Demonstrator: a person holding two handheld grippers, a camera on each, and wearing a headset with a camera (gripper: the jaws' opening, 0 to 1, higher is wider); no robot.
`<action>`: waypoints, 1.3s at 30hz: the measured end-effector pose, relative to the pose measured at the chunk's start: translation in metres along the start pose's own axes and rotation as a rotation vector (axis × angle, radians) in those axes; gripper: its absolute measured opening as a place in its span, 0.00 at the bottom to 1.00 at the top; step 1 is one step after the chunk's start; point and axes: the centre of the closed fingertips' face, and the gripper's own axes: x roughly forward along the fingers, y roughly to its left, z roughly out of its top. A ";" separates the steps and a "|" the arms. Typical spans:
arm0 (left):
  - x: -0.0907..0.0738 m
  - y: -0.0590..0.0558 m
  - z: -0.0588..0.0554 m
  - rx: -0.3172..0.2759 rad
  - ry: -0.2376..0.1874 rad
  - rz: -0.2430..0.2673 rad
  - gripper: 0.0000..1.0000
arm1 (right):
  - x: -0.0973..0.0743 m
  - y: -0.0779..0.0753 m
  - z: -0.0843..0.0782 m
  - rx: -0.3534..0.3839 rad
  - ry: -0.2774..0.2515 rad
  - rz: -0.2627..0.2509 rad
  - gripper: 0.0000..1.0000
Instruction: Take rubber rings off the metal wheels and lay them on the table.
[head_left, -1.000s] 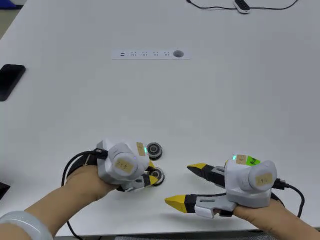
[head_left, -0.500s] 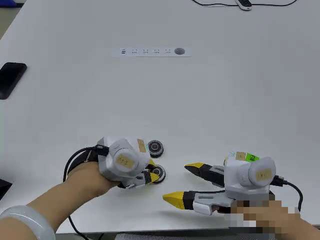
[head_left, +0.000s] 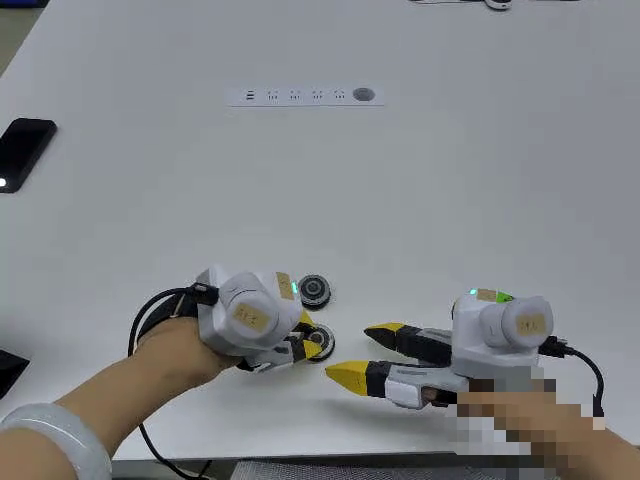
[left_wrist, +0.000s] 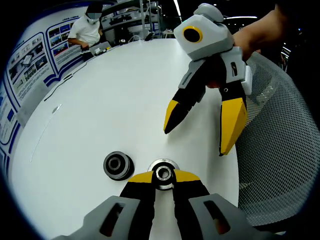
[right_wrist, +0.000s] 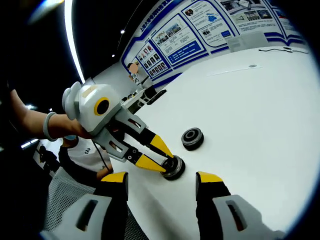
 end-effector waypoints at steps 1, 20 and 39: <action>0.000 0.000 0.000 0.000 -0.001 0.000 0.13 | 0.001 -0.001 0.000 0.019 -0.002 0.000 0.54; 0.001 0.000 0.001 0.006 -0.007 -0.003 0.13 | 0.015 -0.013 0.007 0.190 -0.033 -0.009 0.41; 0.001 0.001 0.000 0.004 -0.020 -0.005 0.13 | 0.031 -0.012 0.002 0.284 -0.009 0.024 0.39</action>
